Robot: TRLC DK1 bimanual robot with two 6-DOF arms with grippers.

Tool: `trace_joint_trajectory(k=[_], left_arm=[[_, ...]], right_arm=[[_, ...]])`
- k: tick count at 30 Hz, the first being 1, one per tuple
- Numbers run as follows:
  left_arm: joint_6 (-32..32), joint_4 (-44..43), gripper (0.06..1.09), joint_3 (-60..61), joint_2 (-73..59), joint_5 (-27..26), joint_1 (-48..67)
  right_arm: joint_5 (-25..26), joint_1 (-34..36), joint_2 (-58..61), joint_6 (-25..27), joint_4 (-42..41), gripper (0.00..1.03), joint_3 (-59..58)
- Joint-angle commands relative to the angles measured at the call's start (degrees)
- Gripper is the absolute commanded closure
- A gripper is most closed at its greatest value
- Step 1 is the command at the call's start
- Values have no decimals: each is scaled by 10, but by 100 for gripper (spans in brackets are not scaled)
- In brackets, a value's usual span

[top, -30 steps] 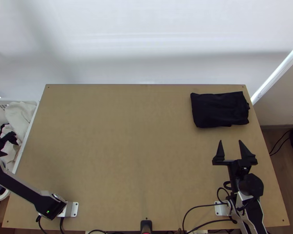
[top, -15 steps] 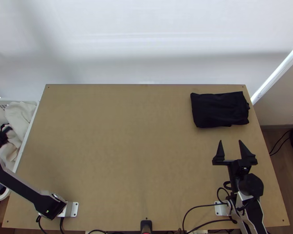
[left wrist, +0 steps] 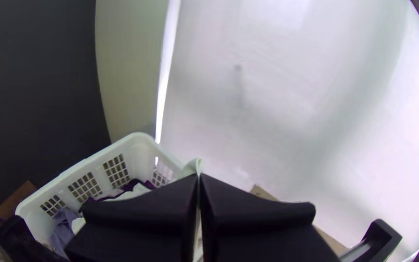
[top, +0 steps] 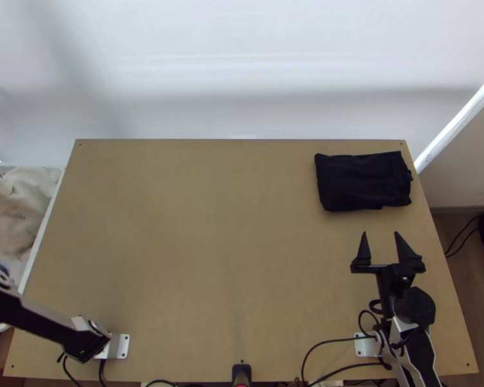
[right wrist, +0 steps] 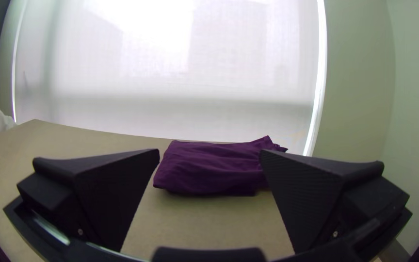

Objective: Fold the t-shirt

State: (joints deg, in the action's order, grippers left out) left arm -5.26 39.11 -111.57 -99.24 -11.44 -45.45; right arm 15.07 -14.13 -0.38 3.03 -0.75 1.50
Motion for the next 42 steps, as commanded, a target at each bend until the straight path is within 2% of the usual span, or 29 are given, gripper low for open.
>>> trace_joint_trajectory(k=[1,5,10,15,21,25,33,37,42], left_arm=[[-27,11,105,-13,58,-9,60],[-47,35,105,-3,101,-2,164],[-59,36,105,44,155,78,326],[-85,36,105,74,185,113,468],[-107,14,105,118,197,214,665],[-125,-14,105,142,191,245,766],[-180,-98,105,154,158,262,908],[-213,-179,105,173,145,262,963],[-215,-277,105,188,106,262,1017]], right_arm=[[7,1,3,-10,8,5,2],[7,1,3,-10,8,5,2],[7,1,3,-10,8,5,2],[7,1,3,-10,8,5,2],[7,1,3,-10,8,5,1],[7,1,3,-10,8,5,2],[7,1,3,-10,8,5,1],[7,1,3,-10,8,5,2],[7,1,3,-10,8,5,2]])
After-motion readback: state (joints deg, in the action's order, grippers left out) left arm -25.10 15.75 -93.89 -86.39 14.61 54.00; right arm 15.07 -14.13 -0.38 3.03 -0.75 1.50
